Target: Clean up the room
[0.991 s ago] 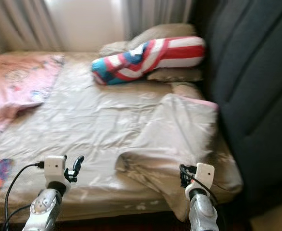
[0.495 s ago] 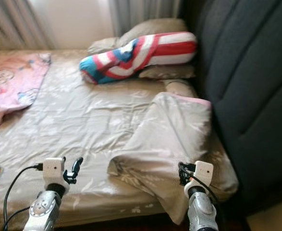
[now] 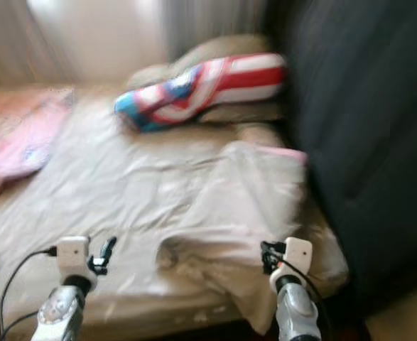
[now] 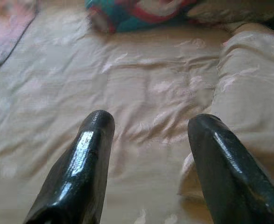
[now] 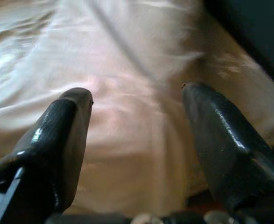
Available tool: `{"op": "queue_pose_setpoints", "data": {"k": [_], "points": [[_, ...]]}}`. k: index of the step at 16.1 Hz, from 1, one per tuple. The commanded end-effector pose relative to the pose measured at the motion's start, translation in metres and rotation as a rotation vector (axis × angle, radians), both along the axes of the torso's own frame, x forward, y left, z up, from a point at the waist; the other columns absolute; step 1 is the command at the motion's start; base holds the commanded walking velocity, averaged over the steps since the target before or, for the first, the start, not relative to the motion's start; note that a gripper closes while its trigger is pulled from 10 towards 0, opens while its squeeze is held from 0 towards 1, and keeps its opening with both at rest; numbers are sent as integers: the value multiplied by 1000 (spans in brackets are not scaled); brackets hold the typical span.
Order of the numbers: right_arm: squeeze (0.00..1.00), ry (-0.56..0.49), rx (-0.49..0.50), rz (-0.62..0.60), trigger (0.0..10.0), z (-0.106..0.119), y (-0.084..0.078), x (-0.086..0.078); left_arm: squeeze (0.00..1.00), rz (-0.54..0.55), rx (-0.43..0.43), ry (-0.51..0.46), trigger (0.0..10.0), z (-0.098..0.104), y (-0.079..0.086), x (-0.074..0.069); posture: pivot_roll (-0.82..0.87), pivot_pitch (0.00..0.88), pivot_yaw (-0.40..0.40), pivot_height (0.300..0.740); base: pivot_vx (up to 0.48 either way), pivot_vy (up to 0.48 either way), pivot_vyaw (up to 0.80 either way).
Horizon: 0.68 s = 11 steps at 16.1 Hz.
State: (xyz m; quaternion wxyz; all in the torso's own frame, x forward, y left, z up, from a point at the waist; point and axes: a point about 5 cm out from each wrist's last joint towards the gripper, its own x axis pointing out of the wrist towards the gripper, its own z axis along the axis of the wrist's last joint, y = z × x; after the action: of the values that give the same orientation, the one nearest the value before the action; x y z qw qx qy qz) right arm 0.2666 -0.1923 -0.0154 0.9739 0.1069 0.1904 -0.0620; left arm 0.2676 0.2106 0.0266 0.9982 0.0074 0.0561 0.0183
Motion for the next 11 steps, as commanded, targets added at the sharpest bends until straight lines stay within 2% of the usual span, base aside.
{"op": "queue_pose_setpoints", "data": {"k": [1, 6, 11], "points": [[0, 14, -4, -19, 10000, -2, -4, -2, 0, -1, -13, -7, 10000, 2, -3, 2, -7, 16, -10, 717, 304, 0, 0], [0, 11, -9, -5, 10000, 0, -1, 1, 0, -4, -11, -9, 10000, 3, -2, 3, -7, 13, -5, 717, 299, 0, 0], [0, 13, -7, 9, 10000, -1, 0, 0, 0, -1, -18, -12, 10000, 3, -3, 1, -2, 17, -9, 717, 0, 0, 0]]}}
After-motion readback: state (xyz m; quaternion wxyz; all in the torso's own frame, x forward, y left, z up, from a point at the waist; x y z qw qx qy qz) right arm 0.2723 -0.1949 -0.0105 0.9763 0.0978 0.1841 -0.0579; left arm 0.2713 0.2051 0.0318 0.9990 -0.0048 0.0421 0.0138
